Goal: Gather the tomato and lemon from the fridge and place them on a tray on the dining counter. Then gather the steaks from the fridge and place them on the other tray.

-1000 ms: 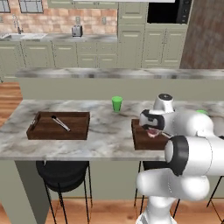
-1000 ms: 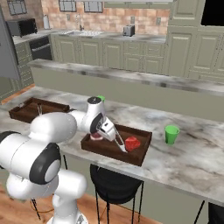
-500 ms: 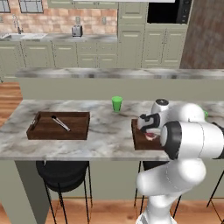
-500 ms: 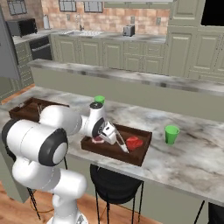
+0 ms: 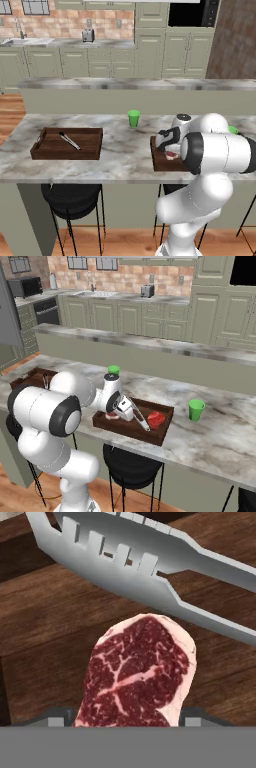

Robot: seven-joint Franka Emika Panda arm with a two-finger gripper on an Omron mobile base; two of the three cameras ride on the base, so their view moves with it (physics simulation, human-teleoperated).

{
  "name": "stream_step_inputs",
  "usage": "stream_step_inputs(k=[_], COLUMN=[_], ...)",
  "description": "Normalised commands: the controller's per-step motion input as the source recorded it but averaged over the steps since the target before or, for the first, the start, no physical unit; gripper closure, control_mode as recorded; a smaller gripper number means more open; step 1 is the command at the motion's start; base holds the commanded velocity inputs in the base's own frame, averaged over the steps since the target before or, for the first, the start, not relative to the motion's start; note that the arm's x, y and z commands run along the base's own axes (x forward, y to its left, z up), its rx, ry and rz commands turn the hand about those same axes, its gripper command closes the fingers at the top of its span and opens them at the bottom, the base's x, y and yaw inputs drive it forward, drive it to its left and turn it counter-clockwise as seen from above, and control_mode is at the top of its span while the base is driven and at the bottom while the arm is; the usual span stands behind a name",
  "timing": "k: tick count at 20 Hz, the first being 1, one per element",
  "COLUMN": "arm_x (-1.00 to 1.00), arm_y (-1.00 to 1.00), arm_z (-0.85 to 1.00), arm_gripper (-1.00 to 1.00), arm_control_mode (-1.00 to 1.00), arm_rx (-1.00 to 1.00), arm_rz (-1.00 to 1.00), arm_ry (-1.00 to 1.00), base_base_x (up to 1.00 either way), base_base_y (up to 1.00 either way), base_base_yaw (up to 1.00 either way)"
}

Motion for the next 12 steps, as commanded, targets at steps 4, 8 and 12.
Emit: stream_step_inputs(k=[4, 8, 12], arm_x=[-0.51, -0.38, -0.16], arm_y=[0.0, 0.0, 0.0], arm_z=[0.16, 0.49, 0.67], arm_gripper=[-1.0, -1.0, -1.0], arm_control_mode=[-1.0, -1.0, -1.0], arm_rx=[0.04, 0.07, 0.01], arm_rz=[-0.02, -0.02, 0.0], arm_ry=[0.0, 0.02, 0.0], base_base_x=[0.0, 0.0, 0.0], base_base_y=[0.0, 0.0, 0.0], base_base_yaw=[0.0, 0.0, 0.0])
